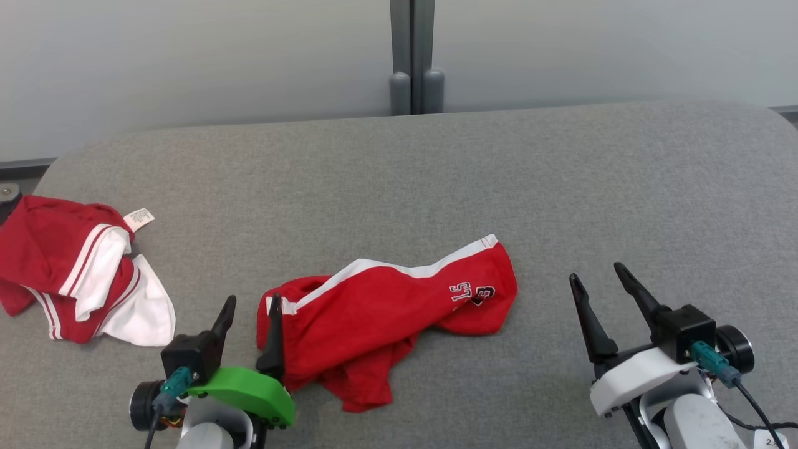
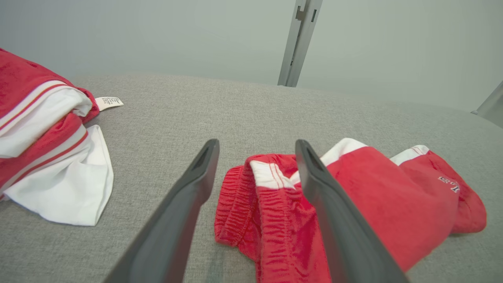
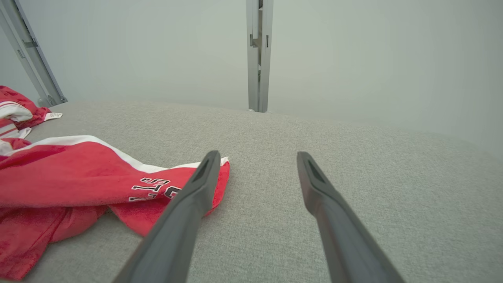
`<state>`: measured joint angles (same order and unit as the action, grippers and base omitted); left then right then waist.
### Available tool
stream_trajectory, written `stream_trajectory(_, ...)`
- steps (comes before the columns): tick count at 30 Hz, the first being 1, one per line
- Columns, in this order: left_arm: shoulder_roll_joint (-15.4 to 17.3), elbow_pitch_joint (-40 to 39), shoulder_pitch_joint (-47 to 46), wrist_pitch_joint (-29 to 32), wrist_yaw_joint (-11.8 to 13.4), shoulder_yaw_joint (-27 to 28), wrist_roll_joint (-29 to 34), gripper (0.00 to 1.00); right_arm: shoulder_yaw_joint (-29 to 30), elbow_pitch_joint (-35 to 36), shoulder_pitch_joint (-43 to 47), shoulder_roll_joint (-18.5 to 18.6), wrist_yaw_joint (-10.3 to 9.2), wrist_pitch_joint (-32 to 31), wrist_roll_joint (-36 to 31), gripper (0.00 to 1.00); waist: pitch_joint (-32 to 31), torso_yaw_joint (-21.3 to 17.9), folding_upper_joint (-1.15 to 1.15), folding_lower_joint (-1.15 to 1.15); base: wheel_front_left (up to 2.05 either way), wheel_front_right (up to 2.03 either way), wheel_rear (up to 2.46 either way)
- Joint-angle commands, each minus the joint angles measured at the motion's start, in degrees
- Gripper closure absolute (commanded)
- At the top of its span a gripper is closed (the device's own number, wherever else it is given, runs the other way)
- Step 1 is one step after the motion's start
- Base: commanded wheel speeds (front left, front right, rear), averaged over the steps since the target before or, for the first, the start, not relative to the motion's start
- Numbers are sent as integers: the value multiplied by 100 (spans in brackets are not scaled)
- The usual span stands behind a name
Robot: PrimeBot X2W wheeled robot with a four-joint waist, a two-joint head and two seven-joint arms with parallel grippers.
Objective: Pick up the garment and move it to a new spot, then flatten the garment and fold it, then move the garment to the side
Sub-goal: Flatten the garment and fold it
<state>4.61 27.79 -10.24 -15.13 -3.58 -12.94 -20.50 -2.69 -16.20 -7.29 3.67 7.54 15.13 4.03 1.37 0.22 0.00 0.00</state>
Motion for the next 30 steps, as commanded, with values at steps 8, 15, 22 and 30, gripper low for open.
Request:
stream_trajectory(8,-107,-53,89,-3,-233,315,273,0,38,38,-189,-66,-11,1,-7,0,70,-38,0,0,0,0,0)
stream_trajectory(15,-150,295,-156,-3,-359,188,106,0,-69,-82,-168,-67,-11,1,47,0,103,-25,0,0,0,0,0)
stream_trajectory(22,-161,707,-376,-3,-393,13,-182,0,-96,-105,-223,-68,-11,1,59,0,157,-25,0,0,0,0,0)
stream_trajectory(30,-159,1085,-595,-2,-400,-405,-1038,0,-178,-136,-177,-67,-11,1,95,0,187,-5,0,0,0,0,0)
